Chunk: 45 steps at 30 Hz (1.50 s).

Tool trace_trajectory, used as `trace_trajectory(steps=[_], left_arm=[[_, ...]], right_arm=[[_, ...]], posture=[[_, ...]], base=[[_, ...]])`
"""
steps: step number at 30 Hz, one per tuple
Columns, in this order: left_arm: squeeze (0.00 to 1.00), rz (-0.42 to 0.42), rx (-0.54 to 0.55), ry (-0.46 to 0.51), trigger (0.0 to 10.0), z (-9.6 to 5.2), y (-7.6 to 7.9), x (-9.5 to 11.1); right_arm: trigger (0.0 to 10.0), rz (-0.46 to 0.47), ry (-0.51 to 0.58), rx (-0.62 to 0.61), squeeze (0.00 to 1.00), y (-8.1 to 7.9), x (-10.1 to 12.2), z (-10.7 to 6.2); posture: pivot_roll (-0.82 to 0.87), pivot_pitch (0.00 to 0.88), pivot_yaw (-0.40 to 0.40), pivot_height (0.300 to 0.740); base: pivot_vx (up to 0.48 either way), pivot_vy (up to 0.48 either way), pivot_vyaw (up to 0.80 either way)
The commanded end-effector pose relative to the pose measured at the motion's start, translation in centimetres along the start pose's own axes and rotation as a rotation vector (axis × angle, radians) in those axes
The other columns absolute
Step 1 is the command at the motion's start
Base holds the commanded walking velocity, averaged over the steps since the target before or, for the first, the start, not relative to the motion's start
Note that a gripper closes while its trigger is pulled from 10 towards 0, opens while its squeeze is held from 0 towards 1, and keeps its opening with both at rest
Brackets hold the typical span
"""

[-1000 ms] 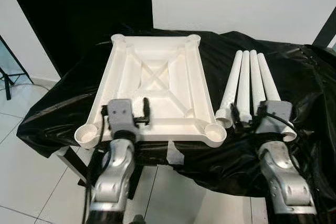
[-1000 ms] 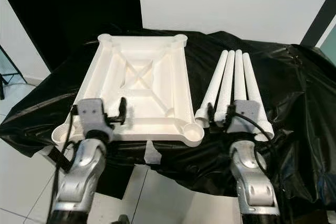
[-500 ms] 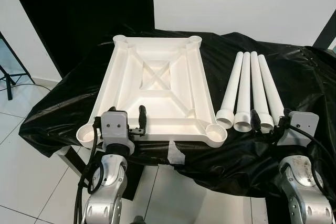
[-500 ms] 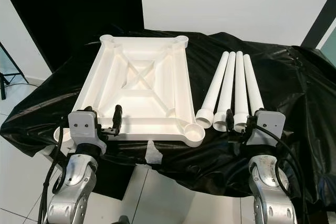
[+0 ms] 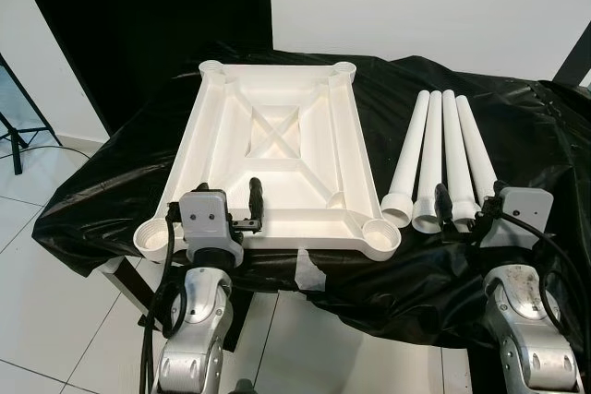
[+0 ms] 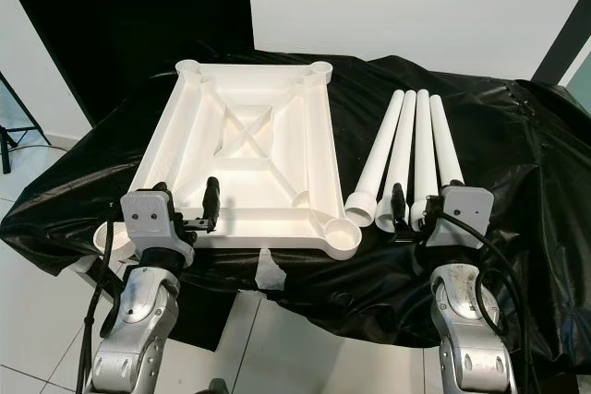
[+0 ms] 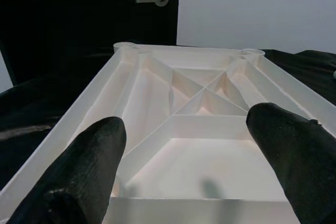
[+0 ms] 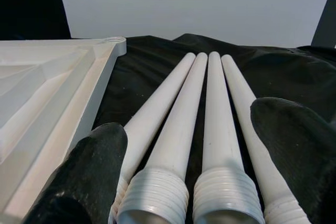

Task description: Building children table

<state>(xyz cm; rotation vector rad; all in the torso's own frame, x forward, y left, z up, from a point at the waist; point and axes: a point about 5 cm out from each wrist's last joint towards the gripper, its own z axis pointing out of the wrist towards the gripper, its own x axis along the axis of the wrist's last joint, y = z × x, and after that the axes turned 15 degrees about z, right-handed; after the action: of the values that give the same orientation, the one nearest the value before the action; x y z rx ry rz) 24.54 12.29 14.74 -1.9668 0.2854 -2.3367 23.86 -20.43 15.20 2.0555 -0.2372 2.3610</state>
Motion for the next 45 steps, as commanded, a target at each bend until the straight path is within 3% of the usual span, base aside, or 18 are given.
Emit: trace_trajectory(steps=[1,12,33,34,35,36,37,38,40,42,45], left_arm=[[0.00,0.004,-0.018,-0.024,10.0,-0.2,0.2,-0.5],[0.00,0.015,-0.036,-0.020,10.0,0.0,0.3,-0.6],[0.00,0.022,-0.065,-0.012,10.0,0.6,0.5,-0.8],[0.00,0.038,-0.148,0.000,10.0,0.8,0.8,-0.8],[0.00,0.038,-0.148,0.000,10.0,0.8,0.8,-0.8],[0.00,0.041,-0.261,0.015,10.0,0.8,1.2,-0.8],[0.00,0.041,-0.261,0.015,10.0,0.8,1.2,-0.8],[0.00,0.028,-0.375,0.028,10.0,0.5,1.6,-0.7],[0.00,0.028,-0.375,0.028,10.0,0.5,1.6,-0.7],[0.00,0.000,-0.581,0.052,10.0,-0.5,2.4,-0.6],[0.00,0.016,-0.592,0.049,10.0,-0.5,2.5,-0.7]], right_arm=[[10.0,-0.001,0.004,0.009,0.00,0.0,0.0,-0.1],[10.0,0.007,-0.017,-0.002,0.00,-0.1,-0.4,-0.1],[10.0,0.013,-0.023,-0.008,0.00,-0.3,-0.8,0.3],[10.0,0.015,-0.025,-0.008,0.00,-0.4,-0.8,0.4],[10.0,0.015,-0.025,-0.008,0.00,-0.4,-0.8,0.4],[10.0,0.018,-0.030,-0.005,0.00,-0.4,-0.8,0.6],[10.0,0.018,-0.030,-0.005,0.00,-0.4,-0.8,0.6],[10.0,0.022,-0.047,0.002,0.00,-0.5,-1.0,0.7],[10.0,0.022,-0.047,0.002,0.00,-0.5,-1.0,0.7],[10.0,0.053,-0.117,0.007,0.00,-0.6,-1.5,1.1],[10.0,0.091,-0.149,-0.037,0.00,-0.2,-1.5,1.5]], posture=[[0.27,0.000,-0.022,0.740],[0.26,0.000,-0.015,0.740],[0.25,0.000,-0.021,0.740],[0.25,0.000,-0.021,0.740],[0.25,0.000,-0.021,0.740],[0.26,0.000,-0.024,0.740],[0.26,0.000,-0.024,0.740],[0.26,0.000,-0.023,0.740],[0.26,0.000,-0.023,0.740],[0.25,0.000,-0.014,0.740],[0.25,0.000,-0.010,0.740]], base=[[0.000,0.000,0.00],[0.000,0.000,-0.63],[0.000,0.000,0.00],[0.000,0.000,0.00],[0.000,0.000,0.00],[0.000,0.000,0.00],[0.000,0.000,0.00],[0.000,0.000,0.00],[0.000,0.000,0.00],[0.000,0.000,0.00],[0.000,0.000,0.00]])
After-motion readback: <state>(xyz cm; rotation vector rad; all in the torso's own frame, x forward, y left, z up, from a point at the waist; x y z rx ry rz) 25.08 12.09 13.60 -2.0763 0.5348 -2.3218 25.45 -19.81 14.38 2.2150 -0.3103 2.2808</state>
